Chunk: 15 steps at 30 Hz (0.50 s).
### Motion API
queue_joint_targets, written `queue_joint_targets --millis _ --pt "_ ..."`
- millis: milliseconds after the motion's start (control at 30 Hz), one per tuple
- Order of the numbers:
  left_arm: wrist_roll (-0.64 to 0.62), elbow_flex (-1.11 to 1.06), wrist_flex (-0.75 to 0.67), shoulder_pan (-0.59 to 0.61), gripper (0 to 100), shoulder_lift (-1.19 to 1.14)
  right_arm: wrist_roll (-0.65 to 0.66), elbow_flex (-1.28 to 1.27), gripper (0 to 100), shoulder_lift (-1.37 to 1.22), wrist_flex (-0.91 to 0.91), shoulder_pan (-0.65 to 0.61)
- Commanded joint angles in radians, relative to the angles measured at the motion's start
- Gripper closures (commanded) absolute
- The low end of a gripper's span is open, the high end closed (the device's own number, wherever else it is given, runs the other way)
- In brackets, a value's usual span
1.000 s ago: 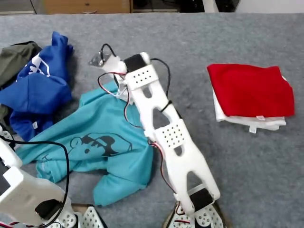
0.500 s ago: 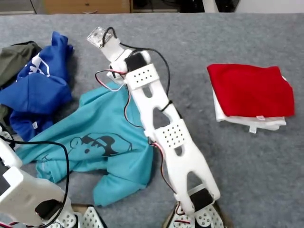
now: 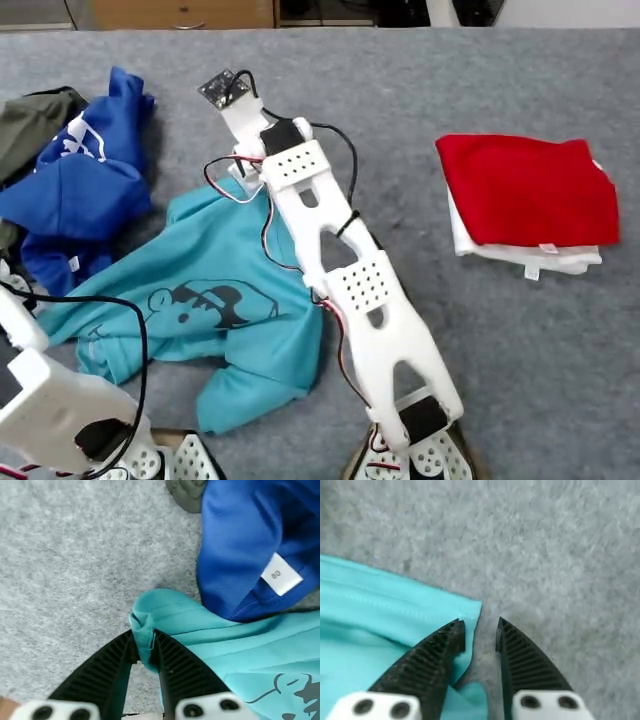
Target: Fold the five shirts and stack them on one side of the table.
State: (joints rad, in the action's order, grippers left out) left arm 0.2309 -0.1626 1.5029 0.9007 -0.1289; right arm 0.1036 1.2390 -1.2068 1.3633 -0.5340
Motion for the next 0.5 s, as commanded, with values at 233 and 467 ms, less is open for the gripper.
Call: queue_joint_targets --millis 233,467 --pt "0.003 0.025 -0.009 -0.008 98 0.005 -0.003 -0.005 87.5 0.062 0.035 -0.047" --pt "0.006 0.025 -0.009 -0.005 98 0.005 0.005 -0.007 93.7 0.061 0.043 -0.048"
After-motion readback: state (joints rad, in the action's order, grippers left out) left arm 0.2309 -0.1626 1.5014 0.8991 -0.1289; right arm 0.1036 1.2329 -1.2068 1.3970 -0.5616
